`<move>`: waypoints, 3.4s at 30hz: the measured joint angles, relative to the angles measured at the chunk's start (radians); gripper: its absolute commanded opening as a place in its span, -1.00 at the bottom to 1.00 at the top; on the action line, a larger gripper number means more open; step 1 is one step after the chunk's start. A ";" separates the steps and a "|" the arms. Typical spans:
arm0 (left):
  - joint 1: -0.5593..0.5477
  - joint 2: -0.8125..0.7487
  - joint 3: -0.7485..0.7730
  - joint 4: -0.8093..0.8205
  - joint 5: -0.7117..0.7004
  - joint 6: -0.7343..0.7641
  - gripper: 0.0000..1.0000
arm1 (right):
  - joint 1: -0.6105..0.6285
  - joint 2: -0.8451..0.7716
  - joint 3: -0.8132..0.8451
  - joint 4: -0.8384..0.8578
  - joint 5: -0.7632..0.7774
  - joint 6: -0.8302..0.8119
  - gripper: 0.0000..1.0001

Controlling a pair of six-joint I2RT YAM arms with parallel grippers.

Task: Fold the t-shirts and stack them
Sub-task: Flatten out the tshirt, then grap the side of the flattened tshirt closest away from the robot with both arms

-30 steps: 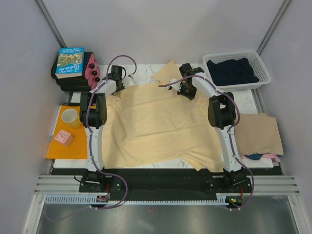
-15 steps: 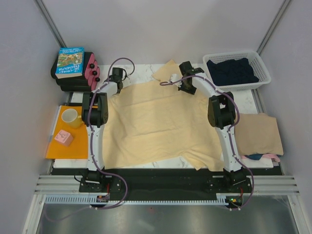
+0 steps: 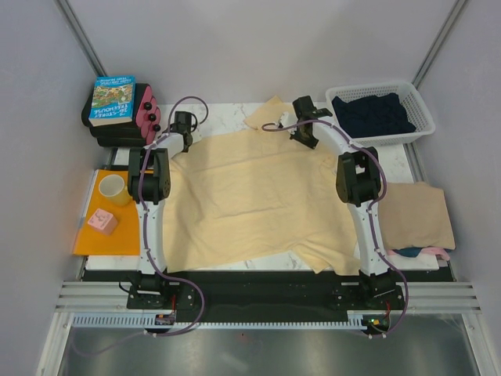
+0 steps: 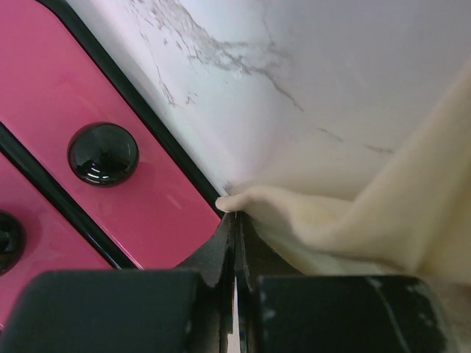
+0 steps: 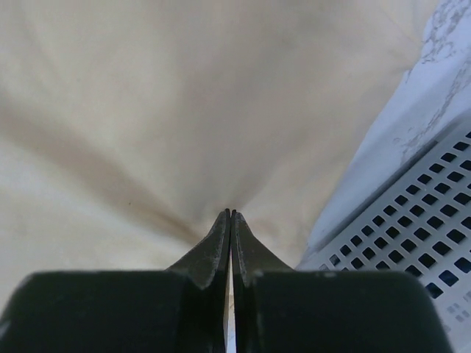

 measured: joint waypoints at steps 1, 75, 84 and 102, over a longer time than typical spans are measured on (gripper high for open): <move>0.001 0.000 0.000 -0.001 -0.001 0.000 -0.96 | -0.002 0.000 0.000 0.014 -0.005 0.018 -0.93; -0.066 -0.839 -0.752 0.037 0.458 0.063 0.81 | -0.108 -0.623 -0.696 0.334 -0.220 -0.271 0.39; -0.088 -1.175 -1.126 -0.083 0.546 0.186 0.79 | -0.116 -0.801 -1.055 0.090 -0.299 -0.581 0.35; -0.089 -1.839 -1.381 -0.505 0.836 0.368 0.84 | -0.121 -1.613 -1.558 -0.212 -0.367 -0.993 0.41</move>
